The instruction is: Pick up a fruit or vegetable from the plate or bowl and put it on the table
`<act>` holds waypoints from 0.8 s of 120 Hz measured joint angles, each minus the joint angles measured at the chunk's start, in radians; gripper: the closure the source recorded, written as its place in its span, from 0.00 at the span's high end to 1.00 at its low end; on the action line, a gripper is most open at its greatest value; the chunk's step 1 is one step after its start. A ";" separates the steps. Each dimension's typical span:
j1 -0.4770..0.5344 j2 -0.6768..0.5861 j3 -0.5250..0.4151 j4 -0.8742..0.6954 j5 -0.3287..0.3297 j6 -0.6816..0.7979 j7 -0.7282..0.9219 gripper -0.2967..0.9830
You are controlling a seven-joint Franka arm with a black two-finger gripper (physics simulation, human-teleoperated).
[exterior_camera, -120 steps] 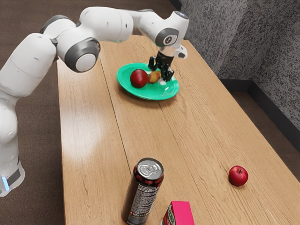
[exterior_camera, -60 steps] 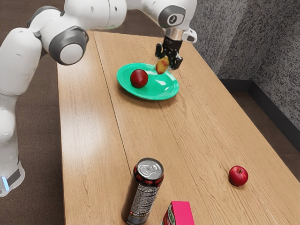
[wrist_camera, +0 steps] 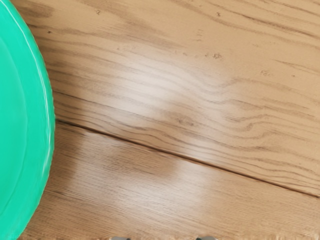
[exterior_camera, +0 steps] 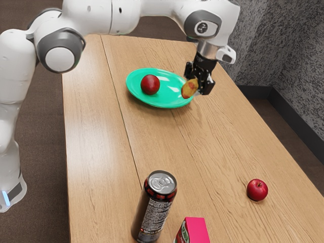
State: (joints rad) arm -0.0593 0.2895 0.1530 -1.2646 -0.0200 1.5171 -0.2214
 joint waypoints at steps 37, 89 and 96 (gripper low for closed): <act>-0.076 0.013 -0.030 -0.002 0.002 -0.025 -0.041 0.33; -0.119 0.018 -0.031 -0.001 0.049 -0.028 -0.088 0.68; -0.120 0.015 -0.031 0.001 0.063 -0.028 -0.092 0.71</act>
State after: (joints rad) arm -0.1791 0.3048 0.1222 -1.2636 0.0433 1.4890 -0.3138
